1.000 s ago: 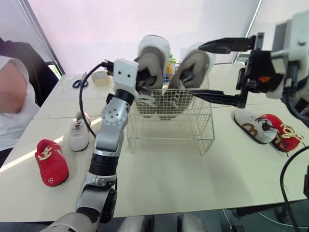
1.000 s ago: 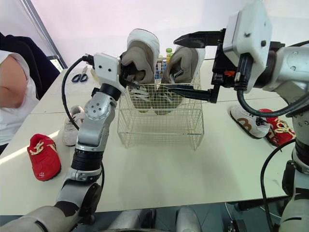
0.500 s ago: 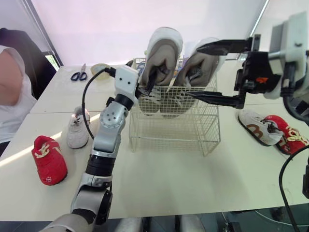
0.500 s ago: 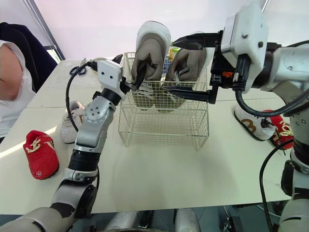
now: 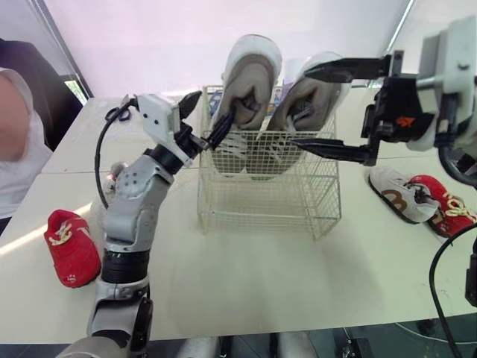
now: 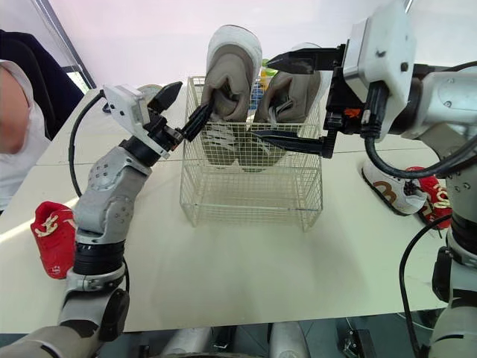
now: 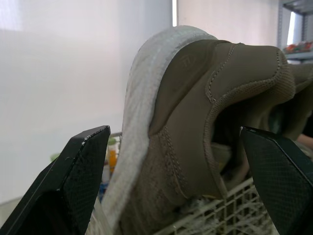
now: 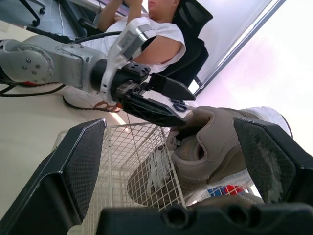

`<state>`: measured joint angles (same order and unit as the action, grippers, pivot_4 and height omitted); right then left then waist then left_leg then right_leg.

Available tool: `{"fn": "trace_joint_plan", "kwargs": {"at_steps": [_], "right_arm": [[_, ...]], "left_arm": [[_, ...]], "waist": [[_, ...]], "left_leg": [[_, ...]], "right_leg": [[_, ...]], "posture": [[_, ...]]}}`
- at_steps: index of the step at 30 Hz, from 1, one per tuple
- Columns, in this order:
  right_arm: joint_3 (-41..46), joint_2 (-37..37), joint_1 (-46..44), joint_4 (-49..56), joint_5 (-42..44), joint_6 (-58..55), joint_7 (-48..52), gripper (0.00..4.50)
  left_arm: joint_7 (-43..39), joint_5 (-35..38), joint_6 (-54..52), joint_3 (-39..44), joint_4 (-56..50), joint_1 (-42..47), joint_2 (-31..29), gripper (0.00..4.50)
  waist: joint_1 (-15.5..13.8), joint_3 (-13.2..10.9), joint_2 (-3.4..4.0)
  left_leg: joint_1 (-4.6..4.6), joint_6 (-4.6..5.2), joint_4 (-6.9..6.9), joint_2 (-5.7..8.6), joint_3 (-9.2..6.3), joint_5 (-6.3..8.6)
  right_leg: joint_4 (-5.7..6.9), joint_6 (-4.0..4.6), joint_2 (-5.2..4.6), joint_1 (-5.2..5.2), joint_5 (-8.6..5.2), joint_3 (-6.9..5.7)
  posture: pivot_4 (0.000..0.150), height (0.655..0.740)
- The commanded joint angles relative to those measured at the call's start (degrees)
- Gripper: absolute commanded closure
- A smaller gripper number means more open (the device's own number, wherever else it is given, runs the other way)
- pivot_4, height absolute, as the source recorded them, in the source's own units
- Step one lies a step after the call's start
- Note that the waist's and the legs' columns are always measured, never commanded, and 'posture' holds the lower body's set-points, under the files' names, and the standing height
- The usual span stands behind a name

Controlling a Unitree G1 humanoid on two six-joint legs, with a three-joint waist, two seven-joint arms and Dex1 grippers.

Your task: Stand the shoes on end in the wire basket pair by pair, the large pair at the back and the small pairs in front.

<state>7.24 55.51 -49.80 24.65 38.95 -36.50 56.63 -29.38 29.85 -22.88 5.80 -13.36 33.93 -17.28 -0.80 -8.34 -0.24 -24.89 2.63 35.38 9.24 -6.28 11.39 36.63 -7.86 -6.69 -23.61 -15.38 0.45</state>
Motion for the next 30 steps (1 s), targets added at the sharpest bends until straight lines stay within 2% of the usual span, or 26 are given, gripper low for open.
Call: {"fn": "trace_joint_plan", "kwargs": {"at_steps": [1,8,12,16,20,24,30], "right_arm": [[3.62,1.46,0.63,-0.40,-0.71,-0.17,-1.97,0.00],[14.93,4.44,5.37,-0.85,1.30,-8.39,-10.10,0.00],[25.65,5.92,15.63,-1.56,-1.30,-16.40,-16.40,0.00],[32.93,4.76,32.10,-1.94,-6.36,-17.48,-17.14,0.00],[36.94,0.44,46.84,-5.66,-11.18,-12.06,-15.89,0.00],[37.40,-2.69,51.18,-10.88,-13.43,-6.53,-16.61,0.00],[33.44,-4.28,49.52,-20.58,-13.92,-1.84,-15.90,0.00]], "left_arm": [[-5.72,12.35,-10.66,4.93,-3.74,2.24,-6.38,0.14],[-17.47,27.35,-24.86,8.89,0.14,8.75,-19.86,0.14],[-26.41,29.22,-28.12,5.79,1.60,11.40,-24.89,0.14],[-30.81,29.56,-28.85,3.42,3.00,13.53,-24.60,0.14],[-33.85,27.72,-28.23,0.36,3.66,14.33,-23.07,0.14],[-33.92,26.81,-27.72,-0.95,2.58,13.29,-21.93,0.14],[-32.17,27.29,-28.48,-0.42,0.18,11.28,-21.20,0.14]], "waist": [[0.05,-0.14,0.01],[-0.20,-0.44,0.05],[-0.25,-0.45,0.03],[-0.80,-0.46,0.04],[-1.27,-0.48,0.13],[-1.06,-0.51,0.26],[-0.84,-0.54,0.26]], "left_leg": [[0.00,0.00,0.00,0.00,0.00,0.00],[-0.01,-0.03,-0.03,-0.01,-0.04,-0.02],[-0.01,-0.03,-0.03,0.00,-0.02,-0.02],[0.00,-0.04,-0.03,0.00,0.01,-0.03],[0.02,-0.07,-0.04,-0.02,0.08,-0.06],[0.07,-0.10,-0.05,-0.02,0.13,-0.08],[0.37,-0.11,-0.09,-0.04,0.12,-0.08]], "right_leg": [[0.00,0.00,0.01,-0.02,0.00,0.01],[0.01,0.01,0.02,-0.27,0.00,0.01],[0.00,0.02,0.01,-0.26,-0.01,0.04],[0.00,0.04,0.01,-0.01,0.00,0.09],[0.03,0.07,0.00,-0.02,0.02,0.16],[0.05,0.13,0.01,-0.02,-0.01,0.23],[0.00,0.29,0.01,0.27,-0.09,0.23]], "posture": [[0.150,0.7400],[0.150,0.7400],[0.150,0.7400],[0.150,0.7400],[0.150,0.7400],[0.150,0.7400],[0.150,0.7400]]}}
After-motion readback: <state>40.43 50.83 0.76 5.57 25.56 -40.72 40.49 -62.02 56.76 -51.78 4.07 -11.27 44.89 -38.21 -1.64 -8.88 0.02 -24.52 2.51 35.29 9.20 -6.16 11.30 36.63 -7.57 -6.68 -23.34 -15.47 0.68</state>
